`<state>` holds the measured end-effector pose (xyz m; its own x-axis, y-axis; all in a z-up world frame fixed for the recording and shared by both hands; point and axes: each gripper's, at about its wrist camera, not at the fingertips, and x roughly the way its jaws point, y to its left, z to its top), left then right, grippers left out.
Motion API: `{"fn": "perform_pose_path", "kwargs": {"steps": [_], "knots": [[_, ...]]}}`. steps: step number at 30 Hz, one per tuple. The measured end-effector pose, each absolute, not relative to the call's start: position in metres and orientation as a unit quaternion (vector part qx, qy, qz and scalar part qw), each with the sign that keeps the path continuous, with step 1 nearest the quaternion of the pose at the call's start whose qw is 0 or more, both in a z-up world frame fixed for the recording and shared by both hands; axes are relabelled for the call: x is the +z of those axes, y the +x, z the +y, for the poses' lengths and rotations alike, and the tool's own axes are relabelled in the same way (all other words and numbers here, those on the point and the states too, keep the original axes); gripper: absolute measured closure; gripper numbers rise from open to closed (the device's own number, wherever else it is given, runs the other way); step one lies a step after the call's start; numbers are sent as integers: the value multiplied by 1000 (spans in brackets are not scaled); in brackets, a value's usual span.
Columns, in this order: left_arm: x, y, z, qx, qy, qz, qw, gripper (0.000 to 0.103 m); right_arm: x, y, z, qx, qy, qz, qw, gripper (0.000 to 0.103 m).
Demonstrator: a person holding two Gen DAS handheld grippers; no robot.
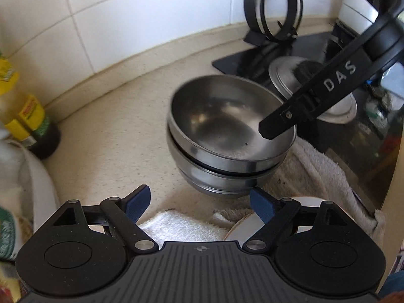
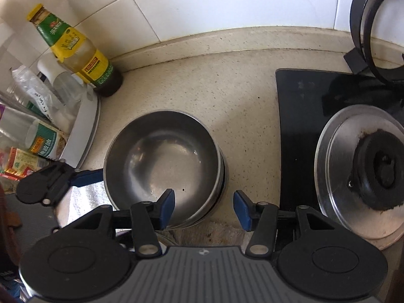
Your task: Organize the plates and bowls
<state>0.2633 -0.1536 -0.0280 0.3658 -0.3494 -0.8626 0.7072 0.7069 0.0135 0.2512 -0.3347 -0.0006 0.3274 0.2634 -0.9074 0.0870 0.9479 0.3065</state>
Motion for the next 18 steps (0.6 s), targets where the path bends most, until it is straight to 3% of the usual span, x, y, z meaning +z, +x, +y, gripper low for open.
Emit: {"fn": "perform_pose_path", "kwargs": {"steps": [18], "knots": [[-55,304,-192,-382,181,452,785,8,-22,281,-356,15,201,573,795,41]]}}
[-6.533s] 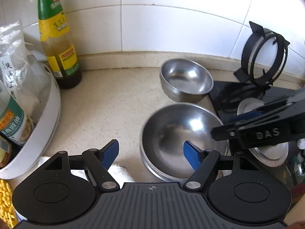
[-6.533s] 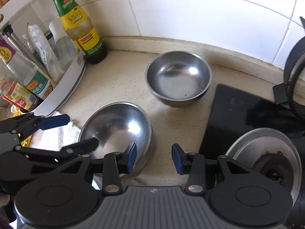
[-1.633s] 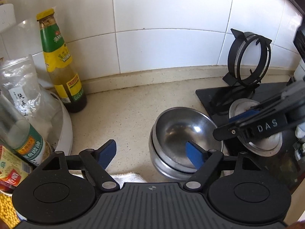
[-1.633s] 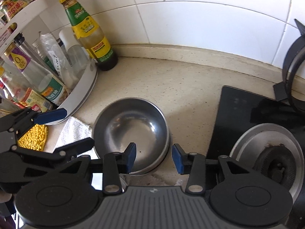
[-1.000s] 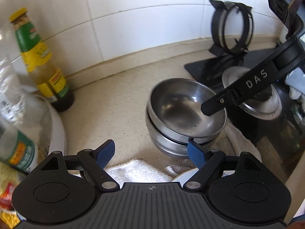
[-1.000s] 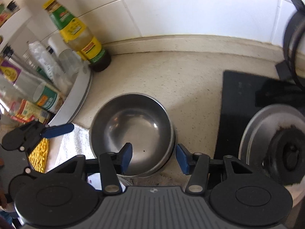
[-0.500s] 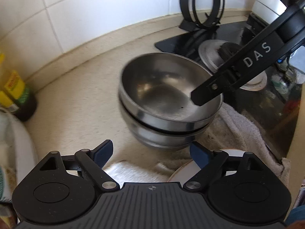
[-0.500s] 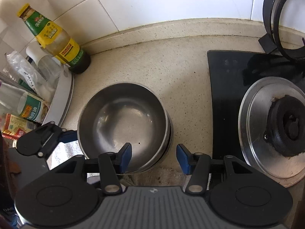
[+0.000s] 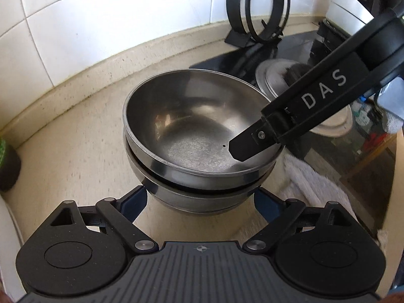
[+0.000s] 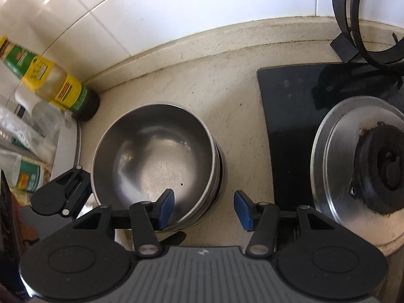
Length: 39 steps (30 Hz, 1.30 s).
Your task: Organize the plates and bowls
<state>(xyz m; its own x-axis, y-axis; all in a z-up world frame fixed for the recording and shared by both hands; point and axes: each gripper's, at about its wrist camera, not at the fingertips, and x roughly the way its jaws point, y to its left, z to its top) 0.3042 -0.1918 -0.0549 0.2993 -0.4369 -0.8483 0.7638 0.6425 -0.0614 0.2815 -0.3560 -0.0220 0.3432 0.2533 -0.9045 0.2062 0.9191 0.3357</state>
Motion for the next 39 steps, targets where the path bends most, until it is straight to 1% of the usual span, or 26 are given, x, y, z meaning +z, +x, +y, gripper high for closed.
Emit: {"fn": "perform_pose_path", "kwargs": {"steps": [2,5,9,12,18,20,27,39], "knots": [[-57,308,-192,-384,179,446,789,7,-23,286,-359,13,204,570,796,40],[-62,307,-191,-393,187,426,793,5,-27,294,-363,14,210,571,793,33],[-72,304,-186,-397,207,406,797,3,-37,303,-365,20,215,574,790,33],[-80,305,-184,-401,206,404,796,3,-43,309,-367,31,231,569,788,28],[-93,312,-191,-416,195,401,793,2,-51,317,-373,66,258,567,779,28],[-97,312,-194,-417,198,395,794,0,-54,317,-376,74,269,562,779,26],[-101,316,-210,-422,194,380,800,0,-64,315,-385,85,304,542,779,25],[-92,322,-217,-399,176,395,808,0,-52,318,-378,94,293,537,785,25]]}}
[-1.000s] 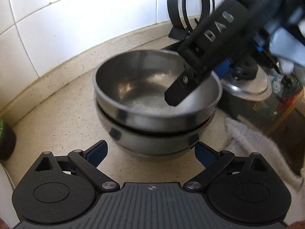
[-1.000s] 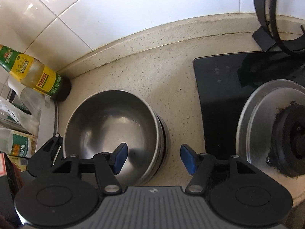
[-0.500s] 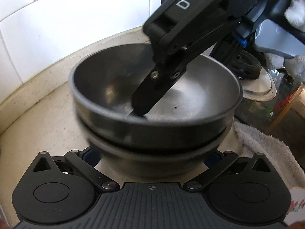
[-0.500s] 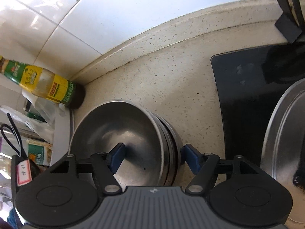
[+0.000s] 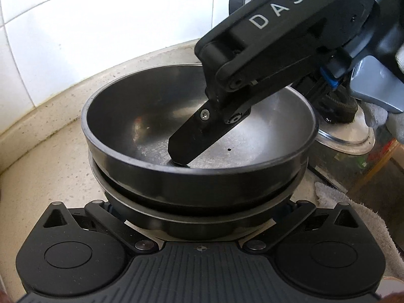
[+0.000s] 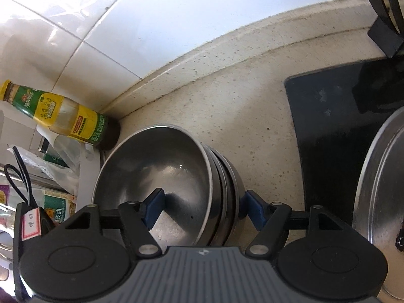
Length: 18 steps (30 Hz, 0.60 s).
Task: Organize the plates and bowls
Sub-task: 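Grasp the stacked bowls rim with both grippers and lift them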
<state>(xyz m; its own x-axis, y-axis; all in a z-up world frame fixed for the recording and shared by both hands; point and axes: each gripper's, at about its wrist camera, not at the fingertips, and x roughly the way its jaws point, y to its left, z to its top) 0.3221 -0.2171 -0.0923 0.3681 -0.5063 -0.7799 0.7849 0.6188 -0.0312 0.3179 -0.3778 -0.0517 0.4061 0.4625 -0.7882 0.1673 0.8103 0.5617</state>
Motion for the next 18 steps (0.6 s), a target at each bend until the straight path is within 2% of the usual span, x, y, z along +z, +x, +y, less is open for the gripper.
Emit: {"fn": "perform_pose_path", "kwargs": {"steps": [18], "knots": [[-43,283,-198,-357,166,352,849,0,21,311,-356,114,248,496,824,25]]}}
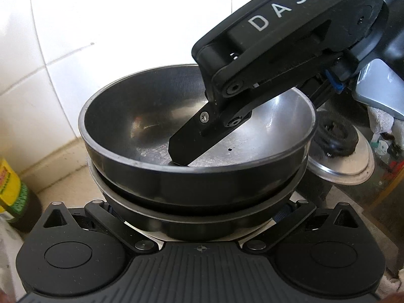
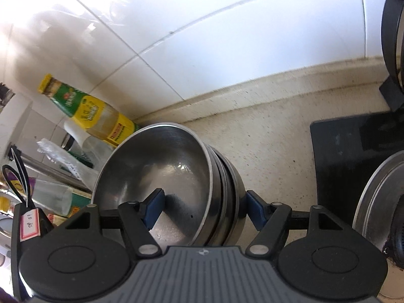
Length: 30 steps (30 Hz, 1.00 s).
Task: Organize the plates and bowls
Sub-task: 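Grasp the stacked bowls rim with both grippers and lift them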
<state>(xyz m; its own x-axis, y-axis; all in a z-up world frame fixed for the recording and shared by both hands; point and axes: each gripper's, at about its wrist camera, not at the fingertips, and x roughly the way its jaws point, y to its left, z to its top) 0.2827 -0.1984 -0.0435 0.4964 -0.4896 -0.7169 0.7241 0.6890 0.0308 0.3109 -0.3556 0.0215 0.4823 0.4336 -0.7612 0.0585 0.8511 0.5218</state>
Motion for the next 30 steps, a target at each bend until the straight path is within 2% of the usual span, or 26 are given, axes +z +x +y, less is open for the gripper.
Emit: {"fn": "perform_pose_path", "kwargs": {"steps": [7,19,30], "knots": [[-23,259,-189,-347,163,332,862,0,51,296,-345,121,230,479,838,25],[-28,222,-168,-334,153,313,876,0,91,261,-327,129,208,461,853,25],[-30,175,-159,-321,147,318,880,0,96,206,-299,140,202,455,856,25]]}}
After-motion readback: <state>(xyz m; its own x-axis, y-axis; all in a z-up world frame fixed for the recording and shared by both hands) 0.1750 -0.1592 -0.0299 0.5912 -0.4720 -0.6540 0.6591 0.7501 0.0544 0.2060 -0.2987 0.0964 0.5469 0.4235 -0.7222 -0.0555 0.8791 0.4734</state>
